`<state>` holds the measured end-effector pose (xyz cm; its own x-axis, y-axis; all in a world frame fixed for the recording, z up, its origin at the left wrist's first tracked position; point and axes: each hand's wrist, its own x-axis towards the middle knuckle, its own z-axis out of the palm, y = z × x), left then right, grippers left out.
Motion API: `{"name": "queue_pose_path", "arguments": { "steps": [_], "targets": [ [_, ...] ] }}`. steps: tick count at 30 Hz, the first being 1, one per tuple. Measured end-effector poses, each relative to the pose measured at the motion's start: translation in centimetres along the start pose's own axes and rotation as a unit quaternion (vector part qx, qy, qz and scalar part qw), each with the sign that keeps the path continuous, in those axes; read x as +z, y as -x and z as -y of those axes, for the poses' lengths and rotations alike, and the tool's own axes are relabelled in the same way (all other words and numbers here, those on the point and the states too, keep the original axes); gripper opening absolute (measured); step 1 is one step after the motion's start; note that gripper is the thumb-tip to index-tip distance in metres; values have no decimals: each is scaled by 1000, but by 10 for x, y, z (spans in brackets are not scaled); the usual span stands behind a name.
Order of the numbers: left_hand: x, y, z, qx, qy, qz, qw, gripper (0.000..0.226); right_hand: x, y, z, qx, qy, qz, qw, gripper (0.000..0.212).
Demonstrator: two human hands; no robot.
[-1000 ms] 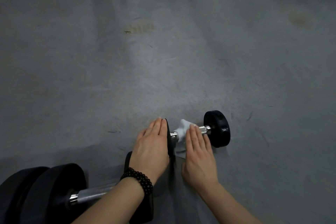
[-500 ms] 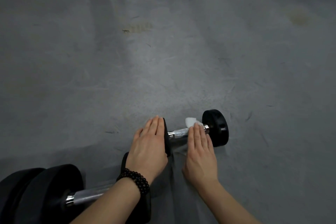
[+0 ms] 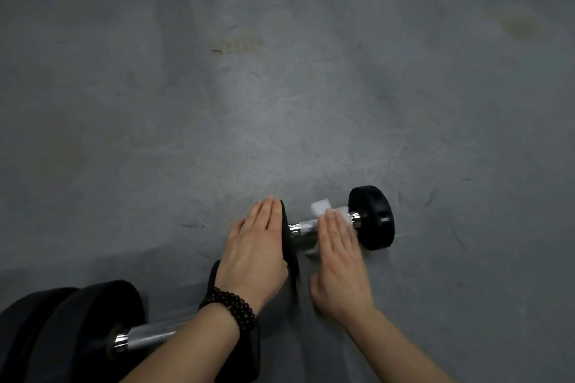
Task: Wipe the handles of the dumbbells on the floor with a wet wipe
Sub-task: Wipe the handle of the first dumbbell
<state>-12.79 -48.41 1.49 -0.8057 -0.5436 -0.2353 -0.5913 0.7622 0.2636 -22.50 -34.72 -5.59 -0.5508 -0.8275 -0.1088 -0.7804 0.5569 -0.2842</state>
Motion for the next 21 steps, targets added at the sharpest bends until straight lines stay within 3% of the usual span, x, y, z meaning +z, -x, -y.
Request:
{"name": "queue_pose_path", "arguments": {
  "steps": [3,8,11,13,15,18,21],
  "targets": [
    [-1,-1,0,-5,3,6,1000,102,-1,-5,1,-107,14,32,994,90],
    [0,-5,-1,-20,-20,25,999,117,-6,-19,-18,16,36,-6,999,91],
    [-3,-15,-3,-28,-57,56,996,133,-6,-16,-4,-43,18,2,999,100],
    [-7,-25,-1,-34,-62,66,995,136,-10,-11,1,-23,-12,-35,999,91],
    [-9,-32,2,-32,-48,47,997,130,-9,-7,0,23,-32,-64,997,83],
    [-5,-27,-1,-15,-14,-52,998,106,2,-5,-5,-15,28,-32,999,86],
    [0,-23,-2,-11,5,-63,998,99,-2,-28,-14,-16,78,-4,997,89]
  ]
}}
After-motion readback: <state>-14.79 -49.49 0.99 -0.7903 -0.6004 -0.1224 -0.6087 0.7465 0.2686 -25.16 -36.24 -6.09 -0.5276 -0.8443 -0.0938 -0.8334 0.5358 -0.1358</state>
